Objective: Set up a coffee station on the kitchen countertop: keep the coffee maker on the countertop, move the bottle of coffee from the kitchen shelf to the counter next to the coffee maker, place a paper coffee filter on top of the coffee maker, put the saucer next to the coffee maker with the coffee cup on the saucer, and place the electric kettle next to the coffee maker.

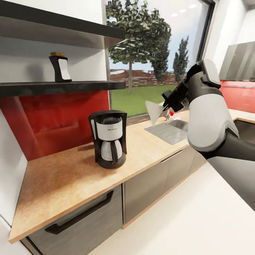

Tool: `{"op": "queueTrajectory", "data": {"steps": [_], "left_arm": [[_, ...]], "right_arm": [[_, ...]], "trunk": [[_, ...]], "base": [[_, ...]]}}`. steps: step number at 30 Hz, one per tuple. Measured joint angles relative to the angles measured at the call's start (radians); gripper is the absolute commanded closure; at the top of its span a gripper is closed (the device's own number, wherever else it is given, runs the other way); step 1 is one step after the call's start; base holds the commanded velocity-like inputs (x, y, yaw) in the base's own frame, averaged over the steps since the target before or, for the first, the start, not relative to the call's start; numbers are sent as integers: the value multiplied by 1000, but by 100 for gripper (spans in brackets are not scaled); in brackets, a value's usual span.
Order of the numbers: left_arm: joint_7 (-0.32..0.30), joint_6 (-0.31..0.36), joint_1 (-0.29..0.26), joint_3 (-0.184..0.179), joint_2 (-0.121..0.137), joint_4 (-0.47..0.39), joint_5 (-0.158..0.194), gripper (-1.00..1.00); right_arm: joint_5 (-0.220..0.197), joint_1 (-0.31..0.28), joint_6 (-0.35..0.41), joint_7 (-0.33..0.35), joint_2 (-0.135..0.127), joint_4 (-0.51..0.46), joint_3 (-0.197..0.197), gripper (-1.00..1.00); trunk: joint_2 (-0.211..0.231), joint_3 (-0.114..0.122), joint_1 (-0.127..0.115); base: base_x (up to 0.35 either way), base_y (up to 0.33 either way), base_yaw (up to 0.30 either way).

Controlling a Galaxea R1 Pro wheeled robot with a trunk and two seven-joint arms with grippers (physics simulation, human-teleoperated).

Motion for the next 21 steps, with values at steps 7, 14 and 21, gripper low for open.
{"op": "queueTrajectory", "data": {"steps": [7, 14, 21], "left_arm": [[0, 0, 0, 0, -1, 0, 0, -100], [-1, 0, 0, 0, -1, 0, 0, -100], [-1, 0, 0, -2, -2, 1, 0, -100]], "right_arm": [[0, 0, 1, 4, 0, -1, 0, 100], [-1, 4, 1, 98, 0, 1, 0, 100], [0, 7, 1, 131, 0, 2, 1, 100]], "trunk": [[0, 0, 0], [0, 0, 0], [0, 0, 0]], "base": [[0, 297, -200], [0, 60, -8], [0, 4, 0]]}}
